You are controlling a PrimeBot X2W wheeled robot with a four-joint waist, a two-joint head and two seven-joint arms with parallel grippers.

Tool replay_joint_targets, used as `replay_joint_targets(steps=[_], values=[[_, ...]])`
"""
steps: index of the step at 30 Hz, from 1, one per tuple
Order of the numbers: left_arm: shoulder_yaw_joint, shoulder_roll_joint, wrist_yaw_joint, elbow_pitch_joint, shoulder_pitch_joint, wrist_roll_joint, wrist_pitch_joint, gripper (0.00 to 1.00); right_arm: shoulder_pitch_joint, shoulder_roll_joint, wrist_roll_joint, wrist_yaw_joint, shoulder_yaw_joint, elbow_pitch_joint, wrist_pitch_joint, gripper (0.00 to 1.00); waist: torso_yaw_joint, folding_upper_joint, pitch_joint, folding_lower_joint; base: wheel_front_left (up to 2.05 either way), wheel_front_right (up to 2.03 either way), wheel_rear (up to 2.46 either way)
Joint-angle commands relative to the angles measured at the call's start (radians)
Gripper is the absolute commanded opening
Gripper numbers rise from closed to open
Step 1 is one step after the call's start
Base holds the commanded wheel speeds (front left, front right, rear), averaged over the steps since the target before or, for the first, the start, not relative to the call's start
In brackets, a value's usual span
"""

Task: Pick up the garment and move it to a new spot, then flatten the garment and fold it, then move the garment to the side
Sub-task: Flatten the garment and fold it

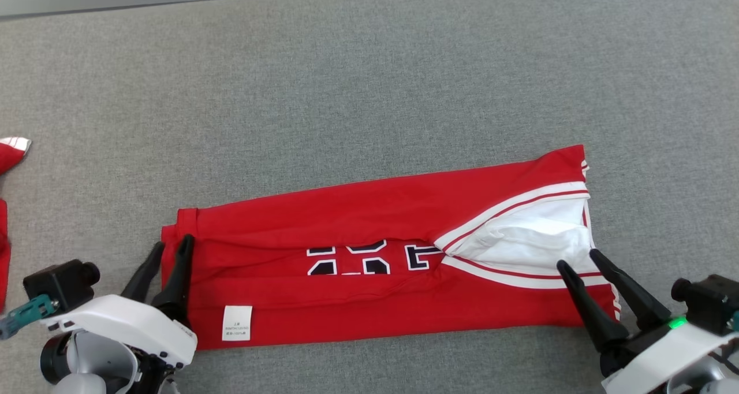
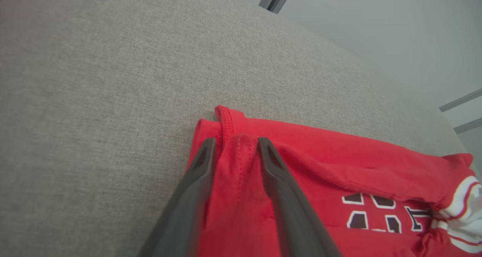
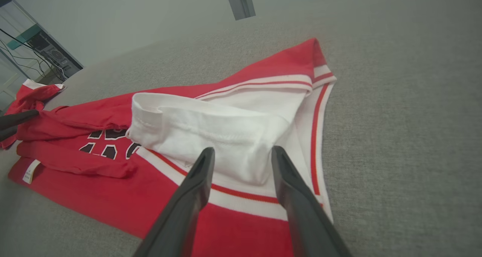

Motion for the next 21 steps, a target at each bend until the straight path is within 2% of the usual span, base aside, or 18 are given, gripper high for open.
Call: replay_joint_targets(steps=[1, 5, 7, 16, 17, 21], values=[[0.011, 0.001, 0.007, 0.007, 0.013, 0.004, -0.026, 1.0, 0.027, 0.016, -0.012, 0.0, -0.026, -0.014, 0.0, 1.0, -0.004, 0.0, -0.012, 0.0, 0.0, 0.0, 0.0], [0.025, -0.002, 0.016, -0.002, 0.028, 0.028, -0.076, 1.0, 0.063, 0.043, -0.035, 0.0, -0.071, -0.049, -0.007, 1.0, -0.006, 0.0, -0.024, 0.0, 0.0, 0.0, 0.0], [0.039, -0.002, 0.035, -0.018, 0.032, 0.058, -0.12, 1.0, 0.082, 0.061, -0.054, 0.0, -0.107, -0.083, -0.021, 1.0, -0.009, 0.0, -0.034, 0.0, 0.0, 0.0, 0.0], [0.035, -0.013, 0.106, -0.15, -0.022, 0.198, -0.252, 1.0, 0.065, 0.233, -0.202, 0.0, -0.337, -0.209, -0.037, 1.0, -0.009, 0.0, -0.082, 0.0, 0.0, 0.0, 0.0], [0.026, -0.012, 0.117, -0.17, -0.042, 0.232, -0.273, 1.0, 0.049, 0.259, -0.25, 0.0, -0.379, -0.22, -0.032, 1.0, -0.006, 0.0, -0.091, 0.0, 0.0, 0.0, 0.0], [0.0, -0.009, 0.131, -0.181, -0.069, 0.294, -0.303, 1.0, 0.007, 0.294, -0.335, 0.0, -0.413, -0.208, -0.018, 1.0, -0.001, 0.0, -0.108, 0.0, 0.0, 0.0, 0.0]])
